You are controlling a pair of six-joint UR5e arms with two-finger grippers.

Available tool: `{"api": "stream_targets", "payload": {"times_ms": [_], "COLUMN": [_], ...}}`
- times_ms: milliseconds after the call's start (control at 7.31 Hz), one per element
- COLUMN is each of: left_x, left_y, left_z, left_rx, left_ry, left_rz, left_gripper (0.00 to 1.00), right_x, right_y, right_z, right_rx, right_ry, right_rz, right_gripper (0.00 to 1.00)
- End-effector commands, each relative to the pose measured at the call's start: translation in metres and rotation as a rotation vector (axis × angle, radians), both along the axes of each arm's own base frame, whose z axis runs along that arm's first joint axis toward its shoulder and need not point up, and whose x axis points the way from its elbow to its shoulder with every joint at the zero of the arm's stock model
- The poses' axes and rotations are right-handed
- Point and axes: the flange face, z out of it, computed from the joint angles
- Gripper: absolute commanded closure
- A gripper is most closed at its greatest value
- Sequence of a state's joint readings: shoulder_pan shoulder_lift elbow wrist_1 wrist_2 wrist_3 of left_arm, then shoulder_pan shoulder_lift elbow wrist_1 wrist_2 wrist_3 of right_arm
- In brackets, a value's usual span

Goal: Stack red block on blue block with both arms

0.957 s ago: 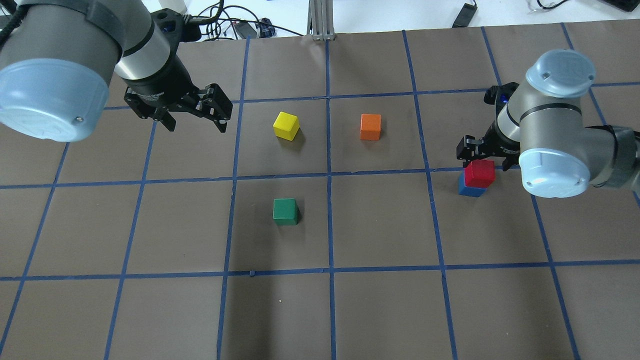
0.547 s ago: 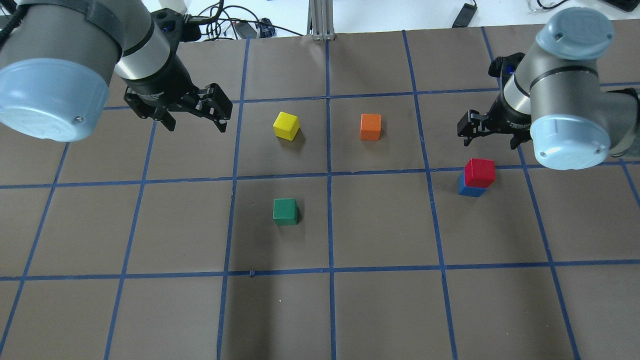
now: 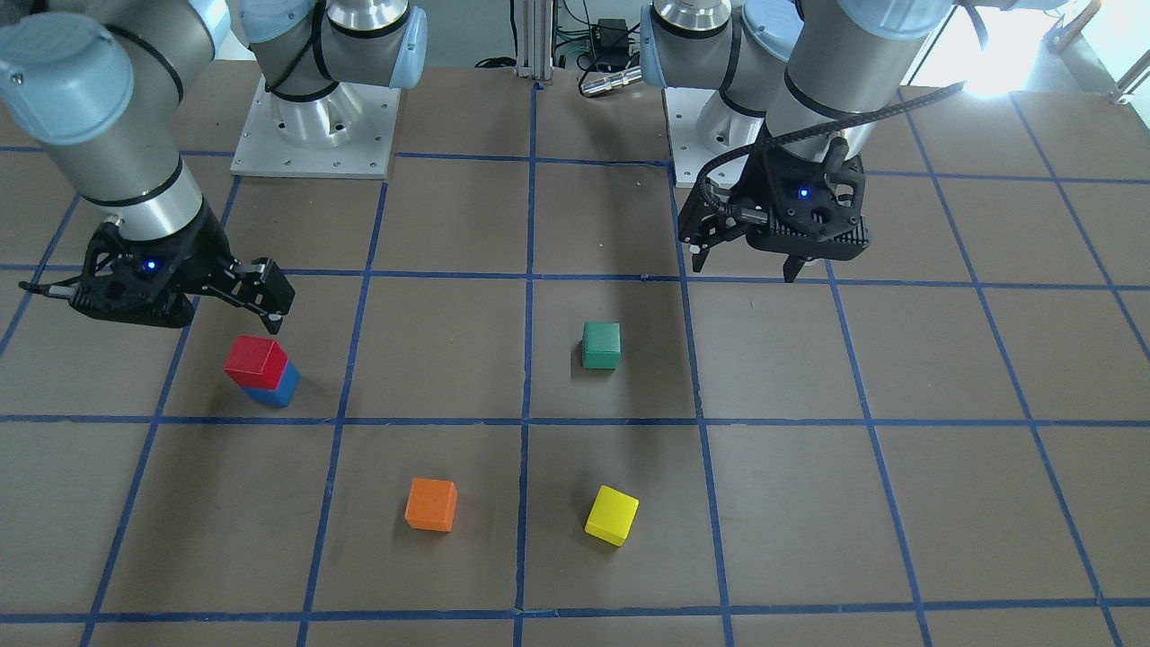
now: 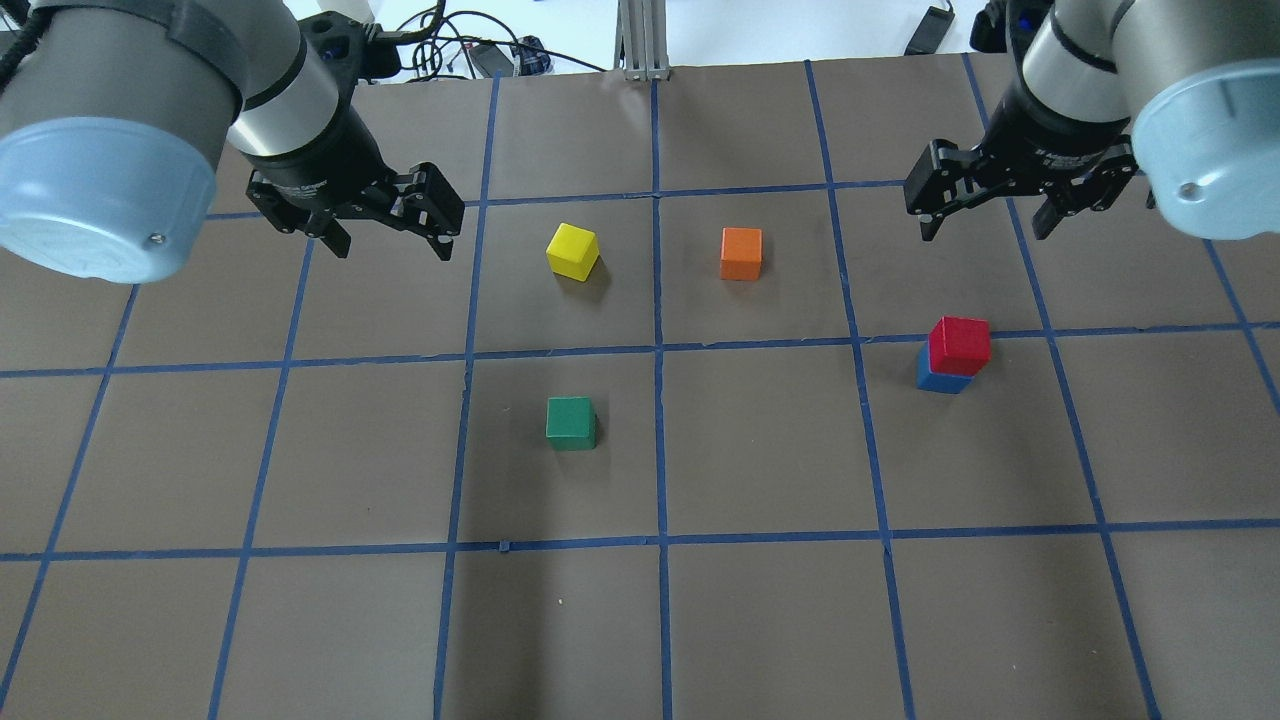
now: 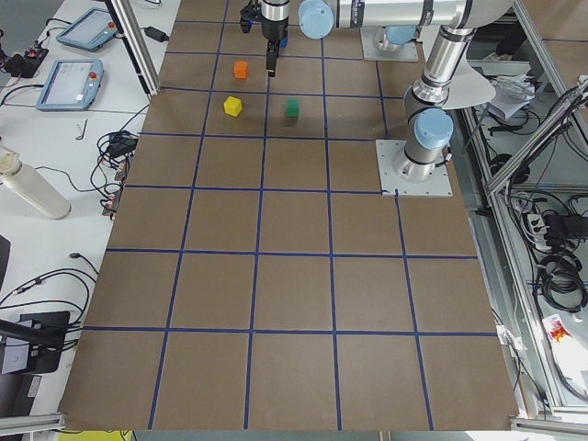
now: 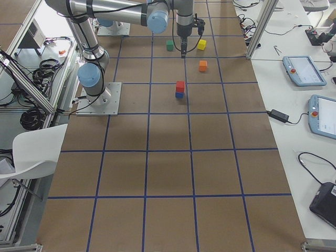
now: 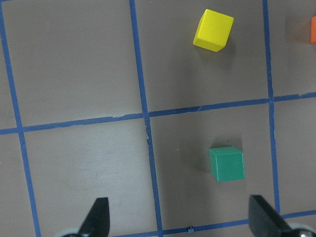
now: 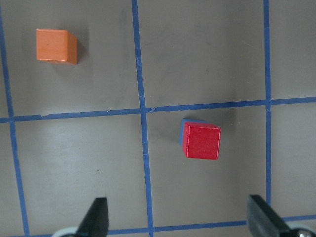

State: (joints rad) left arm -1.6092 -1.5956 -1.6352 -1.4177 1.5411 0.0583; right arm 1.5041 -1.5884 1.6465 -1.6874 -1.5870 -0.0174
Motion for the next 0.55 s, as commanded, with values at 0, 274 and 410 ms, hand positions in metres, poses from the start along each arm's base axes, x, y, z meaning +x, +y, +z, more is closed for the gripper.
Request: {"api": "stream_targets", "payload": {"times_ms": [0,274,410], "left_x": [0.0,0.0,0.0], "left_y": [-0.001,0.003,0.003], "left_z": [-0.001,0.007,0.008], "left_rx": [0.001,-0.016,-0.017], "left_ry": [0.0,0.0,-0.003], "left_rz": [0.002,0.0,0.0], "left_gripper": [0.0,0.0,0.0], "right_x": [0.031,0.055,0.051], "right_y": [0.01,0.008,0.008], "right_z": [0.015,0.005,0.005], "right_rx": [0.006,0.014,0.012], "right_ry": [-0.074,-0.072,-0.035], "right_rz": [0.003,-0.001,0.008], "right_gripper": [0.0,0.0,0.0]}}
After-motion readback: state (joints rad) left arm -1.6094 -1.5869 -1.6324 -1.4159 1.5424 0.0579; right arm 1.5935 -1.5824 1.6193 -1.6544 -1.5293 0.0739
